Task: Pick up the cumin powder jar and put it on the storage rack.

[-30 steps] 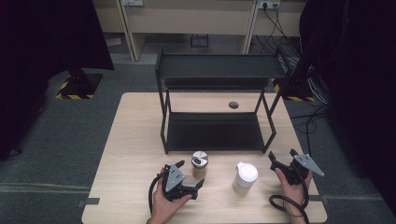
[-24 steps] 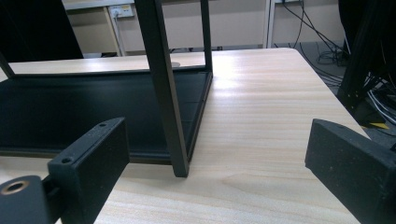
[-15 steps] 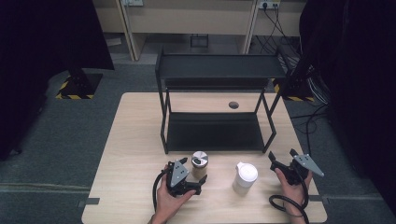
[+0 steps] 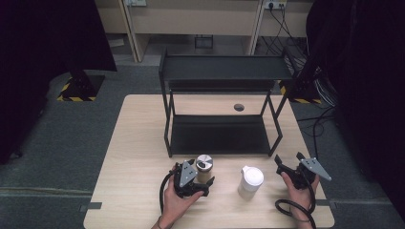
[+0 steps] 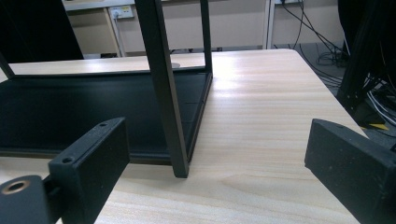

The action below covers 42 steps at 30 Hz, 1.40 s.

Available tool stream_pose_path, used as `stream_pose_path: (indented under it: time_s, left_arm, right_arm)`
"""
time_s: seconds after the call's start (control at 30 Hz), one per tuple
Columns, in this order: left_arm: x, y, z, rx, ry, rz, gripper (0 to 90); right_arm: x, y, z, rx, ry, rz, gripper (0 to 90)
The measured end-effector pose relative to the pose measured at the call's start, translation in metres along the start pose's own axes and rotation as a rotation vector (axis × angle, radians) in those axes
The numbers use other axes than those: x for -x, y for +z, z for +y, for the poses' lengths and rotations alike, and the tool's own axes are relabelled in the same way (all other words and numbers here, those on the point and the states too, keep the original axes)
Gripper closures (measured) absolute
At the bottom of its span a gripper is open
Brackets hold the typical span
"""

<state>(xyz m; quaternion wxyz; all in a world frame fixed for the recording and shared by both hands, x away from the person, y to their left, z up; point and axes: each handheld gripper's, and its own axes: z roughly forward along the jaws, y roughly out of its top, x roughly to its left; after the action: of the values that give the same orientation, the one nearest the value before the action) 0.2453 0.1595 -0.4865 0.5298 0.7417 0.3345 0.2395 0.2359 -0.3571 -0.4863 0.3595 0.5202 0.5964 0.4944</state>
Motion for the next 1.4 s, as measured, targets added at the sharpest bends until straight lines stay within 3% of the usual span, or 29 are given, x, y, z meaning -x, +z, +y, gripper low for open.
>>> stream_pose_path:
  time_s: [0.33, 0.67, 1.2, 1.37, 1.4]
  left_arm:
    - [-0.003, 0.007, 0.004, -0.014, -0.009, -0.014, 11.3]
    - [-0.004, 0.009, 0.008, -0.033, -0.026, -0.013, 30.6]
    - [-0.008, 0.009, 0.006, -0.023, -0.034, -0.031, 31.0]
    - [-0.01, 0.003, 0.008, 0.012, -0.034, -0.033, 31.1]
    - [-0.009, -0.001, 0.011, 0.037, -0.034, -0.026, 31.1]
  right_arm:
    - [0.0, 0.0, 0.0, -0.002, -0.006, 0.002, 7.4]
    - [-0.001, 0.0, 0.0, 0.001, -0.011, 0.003, 7.8]
    - [-0.001, 0.001, 0.001, -0.008, -0.019, 0.004, 8.3]
    - [0.0, 0.001, 0.001, -0.009, -0.018, 0.007, 8.6]
    - [0.0, 0.001, 0.002, -0.009, -0.019, 0.007, 8.6]
